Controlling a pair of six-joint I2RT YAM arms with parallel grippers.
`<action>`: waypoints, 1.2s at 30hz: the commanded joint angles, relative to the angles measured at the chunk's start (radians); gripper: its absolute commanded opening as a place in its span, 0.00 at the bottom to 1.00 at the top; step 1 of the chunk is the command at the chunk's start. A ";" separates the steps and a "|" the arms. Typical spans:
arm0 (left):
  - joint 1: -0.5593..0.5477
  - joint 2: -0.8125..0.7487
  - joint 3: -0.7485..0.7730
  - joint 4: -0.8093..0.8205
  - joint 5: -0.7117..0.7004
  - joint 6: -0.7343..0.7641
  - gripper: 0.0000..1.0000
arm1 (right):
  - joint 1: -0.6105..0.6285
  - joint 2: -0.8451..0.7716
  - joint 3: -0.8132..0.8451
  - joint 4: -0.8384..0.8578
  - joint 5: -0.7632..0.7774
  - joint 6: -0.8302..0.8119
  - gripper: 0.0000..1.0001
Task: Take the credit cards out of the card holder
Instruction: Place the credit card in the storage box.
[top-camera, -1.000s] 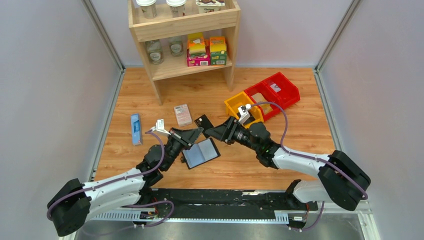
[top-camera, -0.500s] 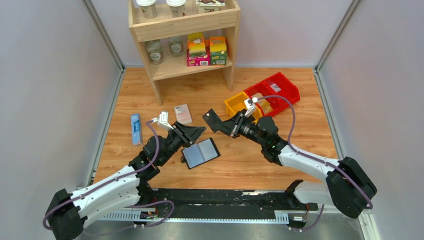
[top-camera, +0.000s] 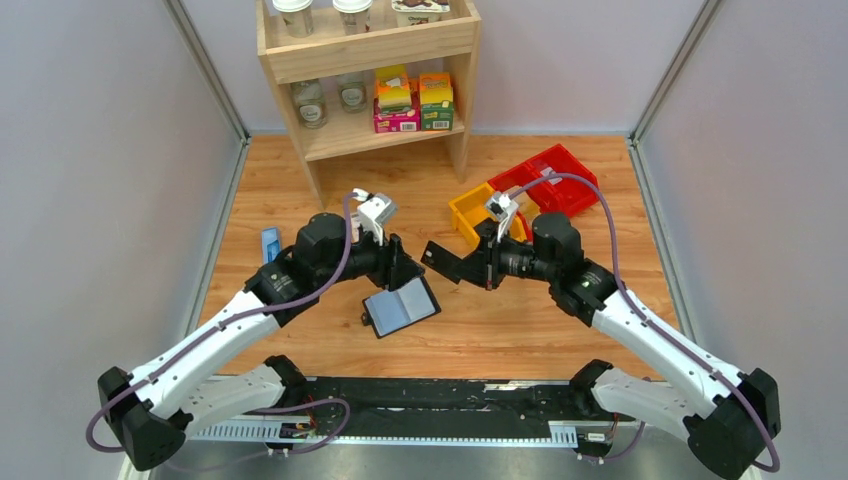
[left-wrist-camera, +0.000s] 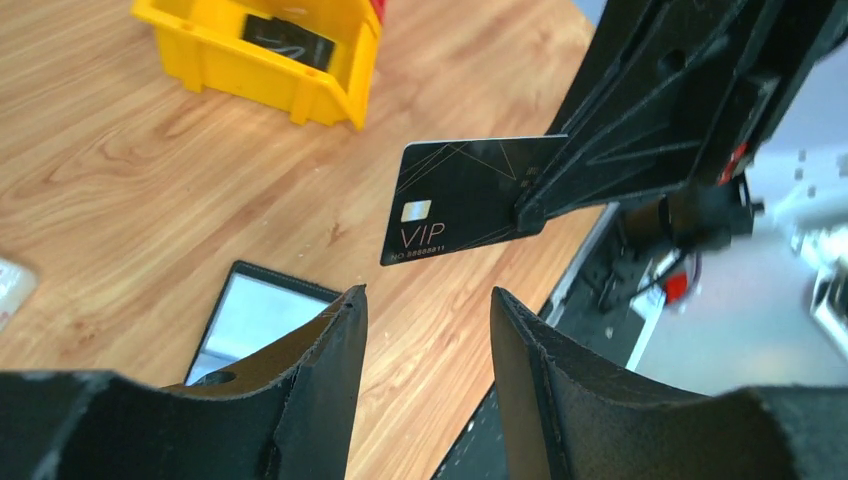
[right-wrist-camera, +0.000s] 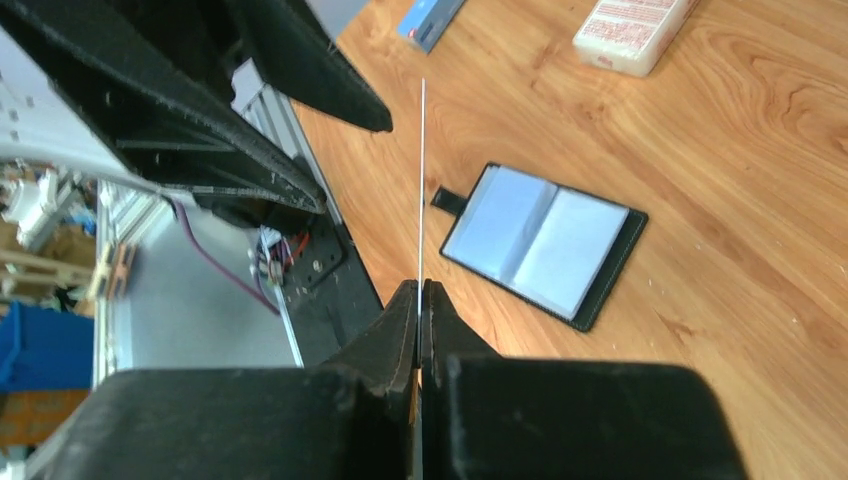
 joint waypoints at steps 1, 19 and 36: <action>0.008 0.048 0.124 -0.126 0.225 0.268 0.56 | 0.001 -0.060 0.045 -0.158 -0.097 -0.178 0.00; 0.015 0.280 0.320 -0.205 0.659 0.479 0.38 | 0.003 -0.107 0.038 -0.126 -0.271 -0.266 0.00; 0.019 0.263 0.317 -0.259 0.624 0.531 0.52 | 0.003 -0.124 0.035 -0.132 -0.245 -0.274 0.00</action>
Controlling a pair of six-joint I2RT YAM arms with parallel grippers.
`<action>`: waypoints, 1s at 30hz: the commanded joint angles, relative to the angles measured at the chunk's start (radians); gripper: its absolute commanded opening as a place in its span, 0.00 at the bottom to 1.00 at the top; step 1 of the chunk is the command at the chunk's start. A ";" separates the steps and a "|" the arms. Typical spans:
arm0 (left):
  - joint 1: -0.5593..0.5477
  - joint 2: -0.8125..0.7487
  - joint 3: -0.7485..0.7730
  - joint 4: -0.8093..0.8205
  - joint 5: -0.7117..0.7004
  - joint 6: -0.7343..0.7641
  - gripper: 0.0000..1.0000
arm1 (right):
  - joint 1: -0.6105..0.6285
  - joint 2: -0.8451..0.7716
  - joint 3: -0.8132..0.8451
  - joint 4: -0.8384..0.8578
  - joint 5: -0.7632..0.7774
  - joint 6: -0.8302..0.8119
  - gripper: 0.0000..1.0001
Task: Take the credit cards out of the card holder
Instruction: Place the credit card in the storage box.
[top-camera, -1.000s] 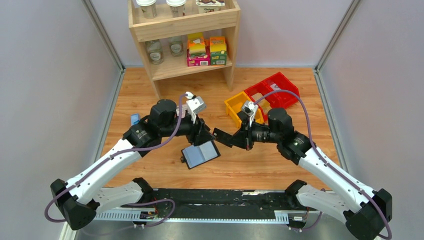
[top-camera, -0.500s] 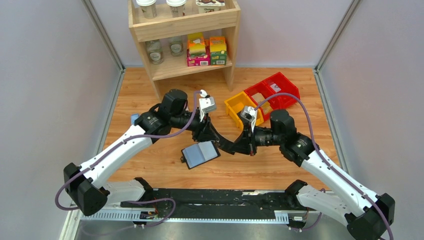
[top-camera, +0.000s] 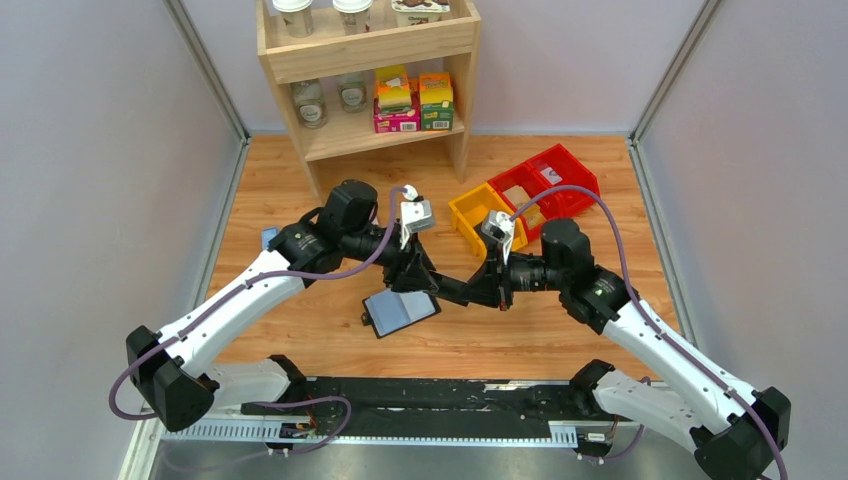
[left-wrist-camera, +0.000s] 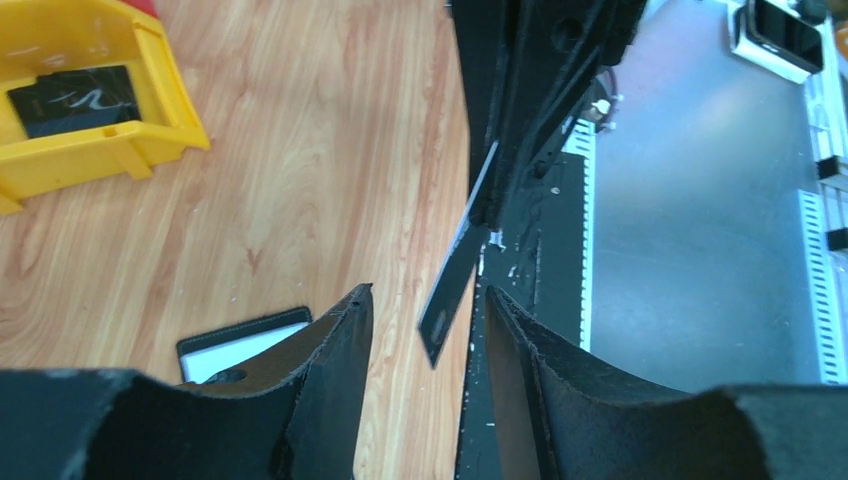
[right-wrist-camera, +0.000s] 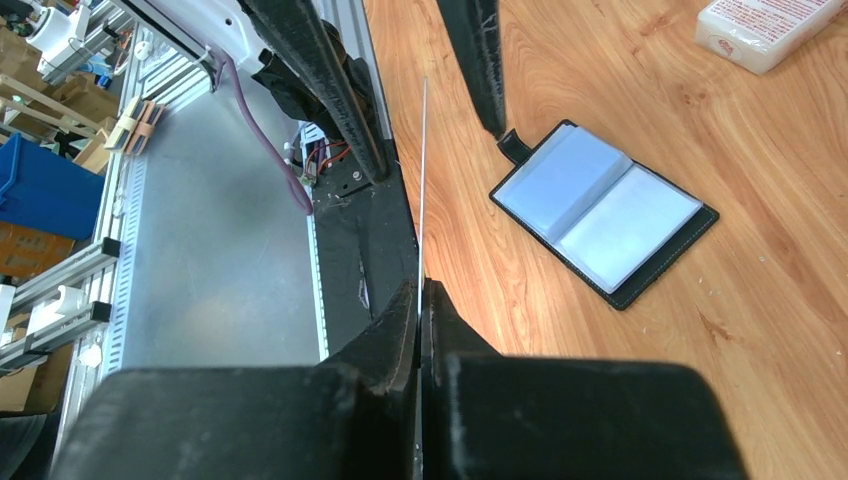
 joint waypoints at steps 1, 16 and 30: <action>-0.003 -0.018 0.017 0.045 0.123 0.027 0.51 | 0.003 -0.019 0.031 0.048 -0.002 -0.015 0.00; -0.001 -0.106 -0.115 0.311 0.099 -0.152 0.00 | 0.003 -0.039 -0.050 0.247 0.160 0.128 0.55; -0.001 -0.299 -0.497 1.054 -0.414 -0.795 0.00 | 0.003 -0.197 -0.388 0.875 0.449 0.492 0.86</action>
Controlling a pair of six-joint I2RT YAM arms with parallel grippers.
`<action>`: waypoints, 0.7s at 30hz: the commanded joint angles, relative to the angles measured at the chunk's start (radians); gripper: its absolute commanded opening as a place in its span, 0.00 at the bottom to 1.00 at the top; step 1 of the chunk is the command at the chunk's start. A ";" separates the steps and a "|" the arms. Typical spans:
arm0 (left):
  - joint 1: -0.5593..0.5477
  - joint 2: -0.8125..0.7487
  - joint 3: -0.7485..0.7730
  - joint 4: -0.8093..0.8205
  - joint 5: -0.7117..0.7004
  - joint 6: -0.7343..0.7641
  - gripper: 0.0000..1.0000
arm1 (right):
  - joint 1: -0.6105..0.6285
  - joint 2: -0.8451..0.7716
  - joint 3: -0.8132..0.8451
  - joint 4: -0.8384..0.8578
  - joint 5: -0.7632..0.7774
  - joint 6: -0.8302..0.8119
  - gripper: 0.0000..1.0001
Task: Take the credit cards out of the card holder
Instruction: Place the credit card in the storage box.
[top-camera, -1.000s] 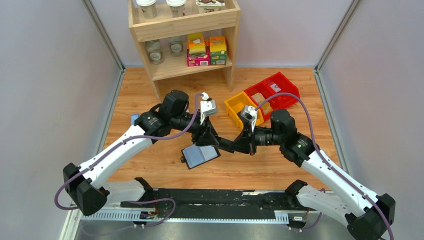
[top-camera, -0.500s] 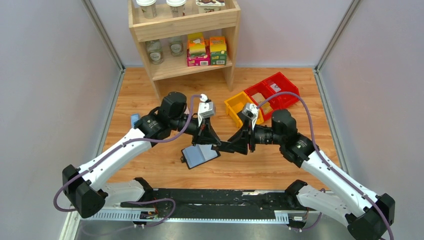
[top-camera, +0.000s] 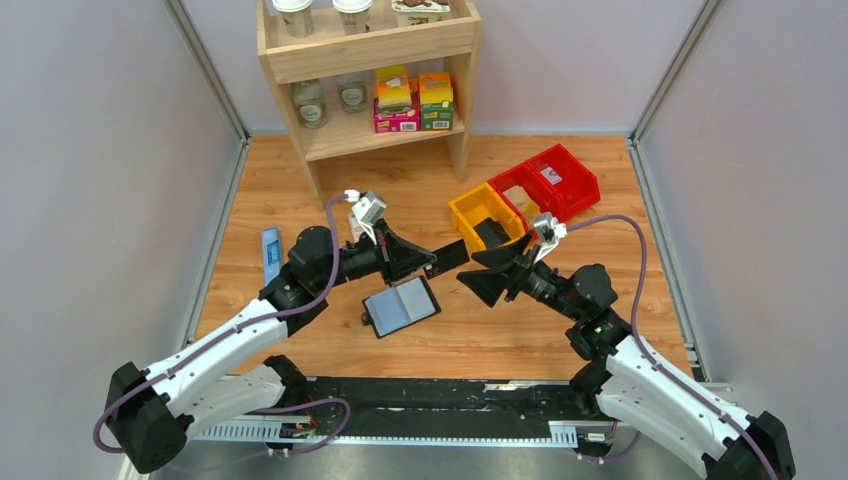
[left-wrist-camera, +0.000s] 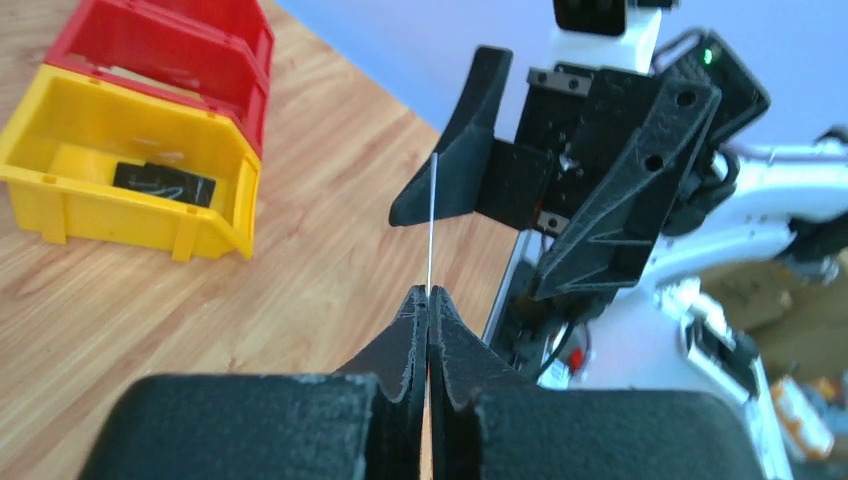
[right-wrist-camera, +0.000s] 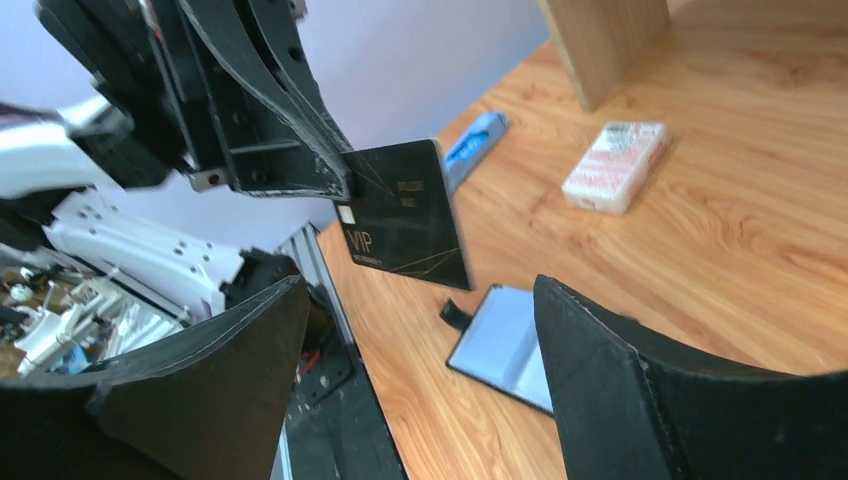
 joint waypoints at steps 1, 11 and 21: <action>0.000 -0.067 -0.083 0.325 -0.166 -0.246 0.00 | 0.003 0.030 0.006 0.244 0.053 0.119 0.85; 0.000 -0.056 -0.166 0.537 -0.228 -0.418 0.00 | 0.003 0.241 0.049 0.550 -0.008 0.291 0.83; -0.001 -0.007 -0.167 0.575 -0.222 -0.461 0.00 | 0.003 0.337 0.140 0.610 -0.028 0.311 0.61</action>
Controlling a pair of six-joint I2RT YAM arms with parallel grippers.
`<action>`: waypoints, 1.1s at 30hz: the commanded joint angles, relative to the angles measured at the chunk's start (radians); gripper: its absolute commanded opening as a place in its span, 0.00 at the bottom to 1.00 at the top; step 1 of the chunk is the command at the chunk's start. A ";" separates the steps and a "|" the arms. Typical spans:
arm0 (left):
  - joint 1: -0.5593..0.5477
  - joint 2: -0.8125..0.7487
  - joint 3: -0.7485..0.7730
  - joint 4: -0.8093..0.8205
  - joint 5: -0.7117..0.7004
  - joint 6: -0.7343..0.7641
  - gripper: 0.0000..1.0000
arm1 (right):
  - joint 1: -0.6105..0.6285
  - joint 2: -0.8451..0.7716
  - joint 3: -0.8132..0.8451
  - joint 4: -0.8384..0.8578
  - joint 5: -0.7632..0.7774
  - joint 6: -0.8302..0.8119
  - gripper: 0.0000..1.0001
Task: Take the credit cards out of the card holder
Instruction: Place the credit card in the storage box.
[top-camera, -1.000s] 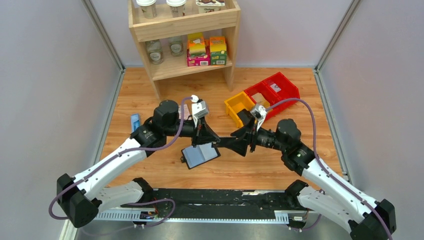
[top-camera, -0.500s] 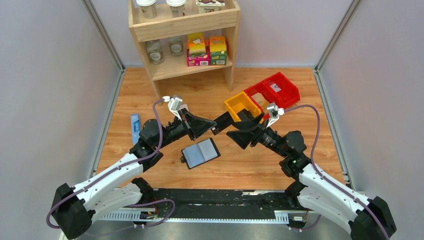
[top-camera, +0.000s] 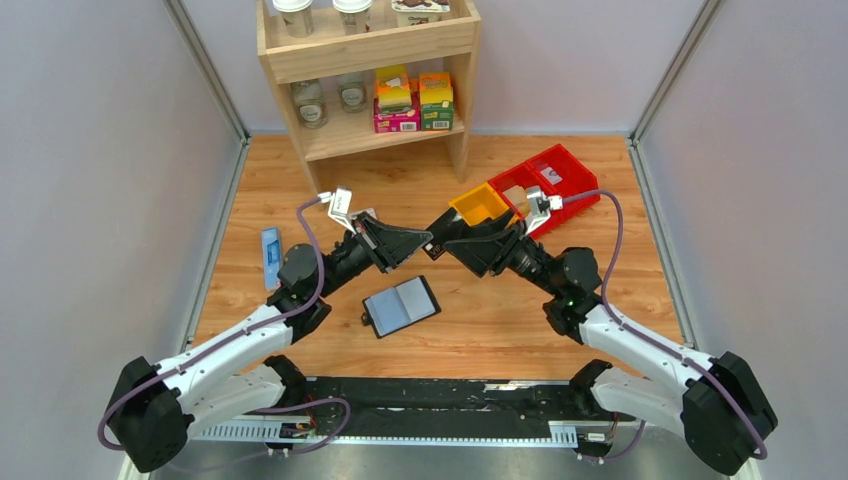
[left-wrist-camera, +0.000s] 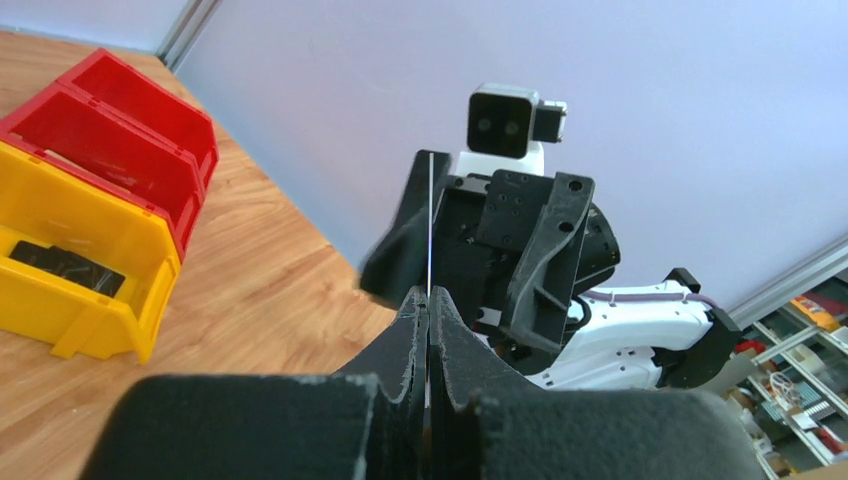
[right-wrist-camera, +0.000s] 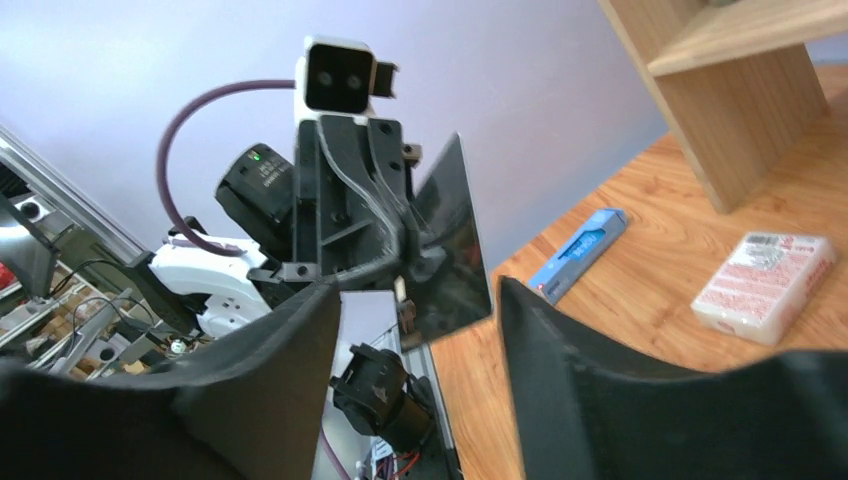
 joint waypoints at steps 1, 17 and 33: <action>0.000 0.020 -0.002 0.076 -0.002 -0.042 0.00 | 0.003 0.027 0.067 0.103 -0.012 0.021 0.53; 0.006 -0.298 0.260 -1.089 -0.540 0.370 0.66 | -0.137 -0.011 0.159 -0.375 0.055 -0.149 0.00; 0.014 -0.483 0.337 -1.634 -0.928 0.568 0.88 | -0.444 0.311 0.362 -0.829 0.158 -0.293 0.00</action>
